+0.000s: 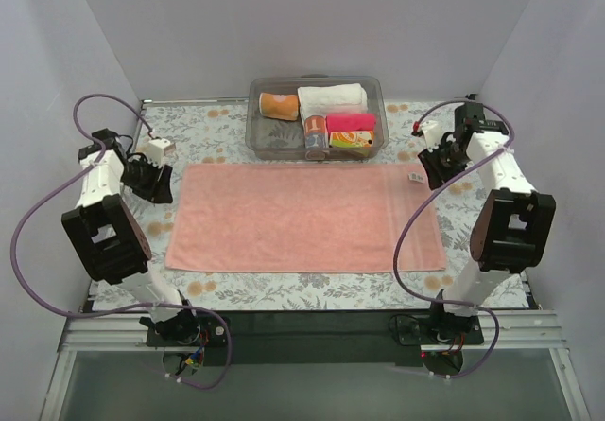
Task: Roll the towels
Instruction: Flatten the towel
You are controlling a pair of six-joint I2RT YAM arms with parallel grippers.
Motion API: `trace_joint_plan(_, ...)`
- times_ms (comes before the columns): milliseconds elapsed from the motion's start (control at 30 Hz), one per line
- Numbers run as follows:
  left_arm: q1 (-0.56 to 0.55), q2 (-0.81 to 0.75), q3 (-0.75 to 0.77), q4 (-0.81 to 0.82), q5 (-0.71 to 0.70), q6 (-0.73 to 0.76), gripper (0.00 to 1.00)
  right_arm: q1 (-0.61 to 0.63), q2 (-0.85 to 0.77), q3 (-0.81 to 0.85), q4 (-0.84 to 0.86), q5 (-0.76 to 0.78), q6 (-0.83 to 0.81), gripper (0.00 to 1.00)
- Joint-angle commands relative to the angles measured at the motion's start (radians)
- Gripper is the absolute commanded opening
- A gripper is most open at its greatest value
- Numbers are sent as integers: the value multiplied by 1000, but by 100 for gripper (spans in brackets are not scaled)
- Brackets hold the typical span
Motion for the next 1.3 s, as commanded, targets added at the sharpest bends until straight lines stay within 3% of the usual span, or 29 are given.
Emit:
trace_joint_plan(0, 5, 72, 126, 126, 142, -151, 41, -45, 139, 158, 28, -104, 96, 37)
trace_joint_plan(267, 5, 322, 396, 215, 277, -312, 64, -63, 475, 595, 28, -134, 213, 37)
trace_joint_plan(433, 4, 380, 433, 270, 284, -349, 64, -63, 606, 697, 28, -141, 239, 39)
trace_joint_plan(867, 4, 446, 427, 309, 261, -374, 64, -51, 701, 625, 85, -95, 244, 38)
trace_joint_plan(1067, -22, 497, 467, 335, 192, -378, 64, -39, 697, 560, 113, -86, 243, 26)
trace_joint_plan(1200, -50, 538, 498, 359, 162, -387, 64, -38, 686, 547, 113, -98, 239, 8)
trace_joint_plan(1267, -56, 563, 516, 370, 156, -398, 63, -38, 680, 539, 113, -108, 236, 3)
